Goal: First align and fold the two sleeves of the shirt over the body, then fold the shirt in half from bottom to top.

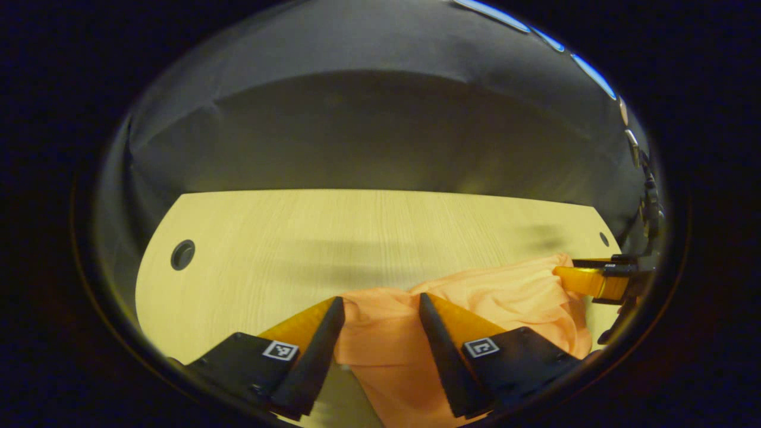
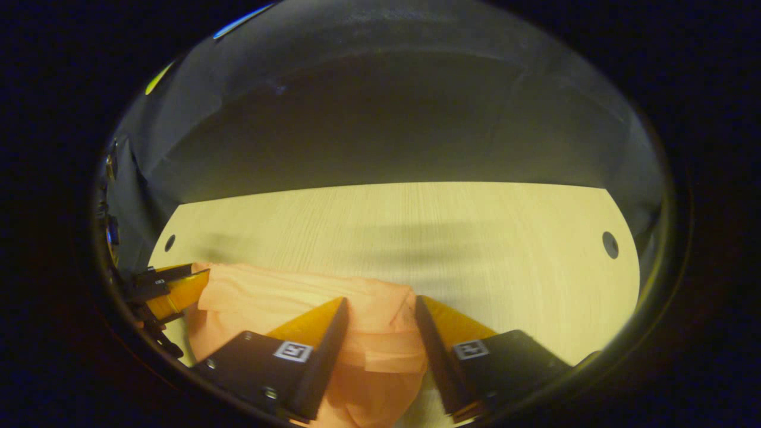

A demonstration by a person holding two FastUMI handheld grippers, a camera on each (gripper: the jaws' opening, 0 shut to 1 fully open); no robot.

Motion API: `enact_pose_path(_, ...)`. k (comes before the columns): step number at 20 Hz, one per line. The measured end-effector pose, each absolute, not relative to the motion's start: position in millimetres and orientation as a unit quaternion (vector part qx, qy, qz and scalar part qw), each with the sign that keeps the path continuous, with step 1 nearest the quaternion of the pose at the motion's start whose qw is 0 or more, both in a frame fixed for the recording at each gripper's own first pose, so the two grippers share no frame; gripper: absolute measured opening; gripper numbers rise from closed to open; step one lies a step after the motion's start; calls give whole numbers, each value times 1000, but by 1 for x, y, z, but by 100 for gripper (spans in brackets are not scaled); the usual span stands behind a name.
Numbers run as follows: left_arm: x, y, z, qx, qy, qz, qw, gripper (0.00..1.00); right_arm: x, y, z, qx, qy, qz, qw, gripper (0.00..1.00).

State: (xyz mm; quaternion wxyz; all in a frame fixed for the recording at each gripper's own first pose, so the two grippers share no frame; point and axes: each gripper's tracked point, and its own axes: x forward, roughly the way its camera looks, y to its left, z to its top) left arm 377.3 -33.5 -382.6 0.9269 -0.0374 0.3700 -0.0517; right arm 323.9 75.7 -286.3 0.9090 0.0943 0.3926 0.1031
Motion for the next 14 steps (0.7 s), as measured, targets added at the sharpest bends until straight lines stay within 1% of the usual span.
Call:
enact_pose_path(1, 378, -31, -380, -37, 367, -49, 928, 89, 326, 74, -287, 94, 392, 99, 910, 84)
enact_pose_path(2, 379, -28, -377, -36, 364, -47, 929, 89, 326, 74, -285, 98, 391, 98, 910, 85)
enact_pose_path(3, 379, -27, -374, -35, 361, -46, 931, 96, 324, 72, -283, 103, 389, 97, 910, 89)
enact_pose_path(8, 373, -28, -354, -37, 350, -44, 935, 96, 314, 64, -267, 110, 384, 91, 912, 90)
enact_pose_path(11, 367, -28, -339, -42, 347, -44, 936, 96, 303, 61, -246, 116, 380, 94, 913, 90)
enact_pose_path(12, 362, -31, -331, -42, 345, -45, 937, 98, 299, 60, -239, 116, 378, 94, 914, 90)
enact_pose_path(14, 351, -37, -311, -38, 342, -48, 938, 95, 290, 59, -224, 116, 373, 96, 916, 90)
